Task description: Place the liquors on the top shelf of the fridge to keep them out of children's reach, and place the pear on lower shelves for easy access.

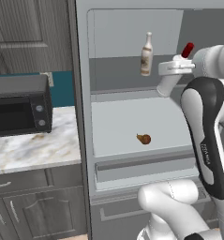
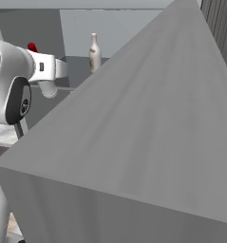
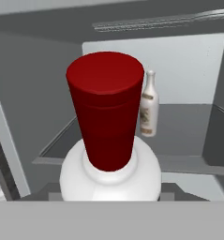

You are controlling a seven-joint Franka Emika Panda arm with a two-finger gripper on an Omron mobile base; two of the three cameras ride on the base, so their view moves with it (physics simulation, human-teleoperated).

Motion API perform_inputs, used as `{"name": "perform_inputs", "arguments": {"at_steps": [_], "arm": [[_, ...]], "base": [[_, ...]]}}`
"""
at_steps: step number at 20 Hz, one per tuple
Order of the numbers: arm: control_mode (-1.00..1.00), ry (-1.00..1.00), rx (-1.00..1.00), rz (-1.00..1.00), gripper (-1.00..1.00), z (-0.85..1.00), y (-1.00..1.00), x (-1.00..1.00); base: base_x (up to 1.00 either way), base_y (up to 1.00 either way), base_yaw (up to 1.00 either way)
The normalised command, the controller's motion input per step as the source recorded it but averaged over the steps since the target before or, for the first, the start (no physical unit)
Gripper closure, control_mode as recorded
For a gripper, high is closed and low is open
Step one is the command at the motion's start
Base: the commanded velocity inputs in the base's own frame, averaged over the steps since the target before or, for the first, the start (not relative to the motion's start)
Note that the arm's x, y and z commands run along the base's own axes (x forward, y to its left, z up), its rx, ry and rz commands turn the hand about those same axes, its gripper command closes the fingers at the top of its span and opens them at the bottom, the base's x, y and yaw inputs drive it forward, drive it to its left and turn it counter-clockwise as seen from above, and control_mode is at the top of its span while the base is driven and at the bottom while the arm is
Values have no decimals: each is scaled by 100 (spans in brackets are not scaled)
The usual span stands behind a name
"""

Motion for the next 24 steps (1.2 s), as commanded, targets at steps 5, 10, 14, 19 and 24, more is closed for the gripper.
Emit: {"name": "perform_inputs", "arguments": {"at_steps": [5,10,14,19,24], "arm": [[-100,0,1,0,100,0,0,38],[-100,0,0,0,100,0,0,40],[-100,0,0,0,100,0,3,43],[-100,1,0,0,100,-3,13,39],[-100,3,0,0,100,-5,15,38]], "base": [[0,0,0],[0,0,0],[0,0,0],[0,0,0],[0,0,0]]}}
